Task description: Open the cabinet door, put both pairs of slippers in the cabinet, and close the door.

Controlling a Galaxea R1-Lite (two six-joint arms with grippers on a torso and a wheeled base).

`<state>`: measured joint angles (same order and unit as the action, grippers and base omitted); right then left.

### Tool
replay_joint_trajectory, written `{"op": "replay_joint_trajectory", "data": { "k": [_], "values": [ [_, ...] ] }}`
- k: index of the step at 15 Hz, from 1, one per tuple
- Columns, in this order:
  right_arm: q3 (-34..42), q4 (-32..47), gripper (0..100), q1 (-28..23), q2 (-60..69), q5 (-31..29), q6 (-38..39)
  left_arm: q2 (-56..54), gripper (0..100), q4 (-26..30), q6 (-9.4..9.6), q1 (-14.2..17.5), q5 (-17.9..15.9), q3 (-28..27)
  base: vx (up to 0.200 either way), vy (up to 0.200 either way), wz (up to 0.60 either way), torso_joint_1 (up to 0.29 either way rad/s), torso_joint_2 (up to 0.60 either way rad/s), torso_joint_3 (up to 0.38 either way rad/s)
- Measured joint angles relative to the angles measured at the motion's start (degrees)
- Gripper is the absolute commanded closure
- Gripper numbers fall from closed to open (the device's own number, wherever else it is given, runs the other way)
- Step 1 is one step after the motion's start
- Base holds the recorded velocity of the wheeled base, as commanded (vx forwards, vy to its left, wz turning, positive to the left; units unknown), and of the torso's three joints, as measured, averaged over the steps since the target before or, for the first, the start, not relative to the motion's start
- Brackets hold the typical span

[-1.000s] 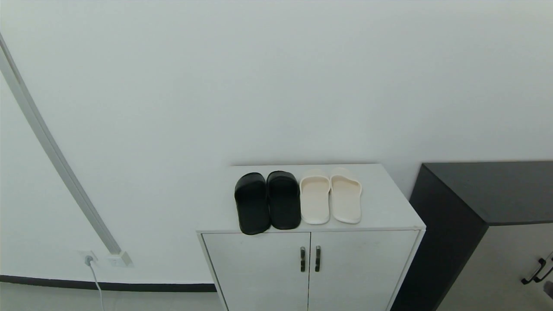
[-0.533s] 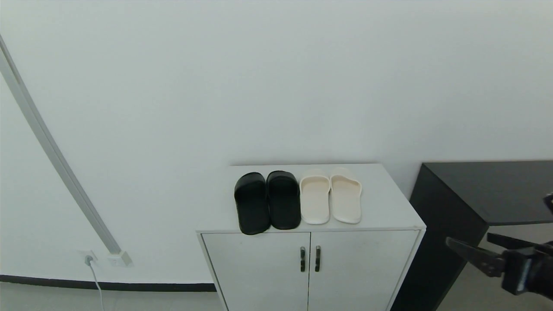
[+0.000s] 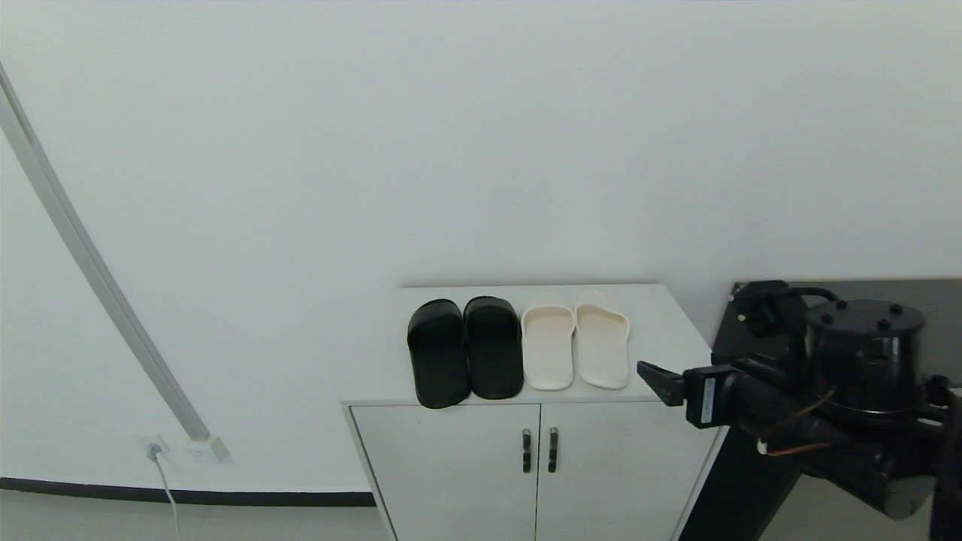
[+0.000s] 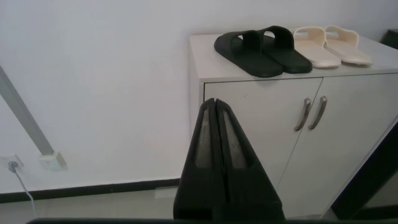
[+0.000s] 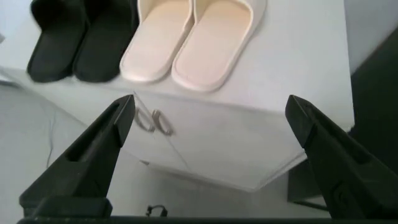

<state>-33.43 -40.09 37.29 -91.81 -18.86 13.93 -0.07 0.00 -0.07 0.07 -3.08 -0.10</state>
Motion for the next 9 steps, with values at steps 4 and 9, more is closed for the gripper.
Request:
{"op": "replay_joint_trajectory", "data": {
  "k": [4, 9],
  "values": [
    [-11.9, 0.1, 0, 2.1, -10.3, -6.0, 1.2, 0.0, 100, 0.0, 0.00, 0.0, 0.0, 0.0, 0.000, 0.000, 0.00, 0.000, 0.00, 0.000],
    [-27.1, 1.0, 0, 1.5, -23.1, -8.9, 1.2, 0.0, 100, 0.0, 0.00, 0.0, 0.0, 0.0, 0.000, 0.000, 0.00, 0.000, 0.00, 0.000]
  ]
}}
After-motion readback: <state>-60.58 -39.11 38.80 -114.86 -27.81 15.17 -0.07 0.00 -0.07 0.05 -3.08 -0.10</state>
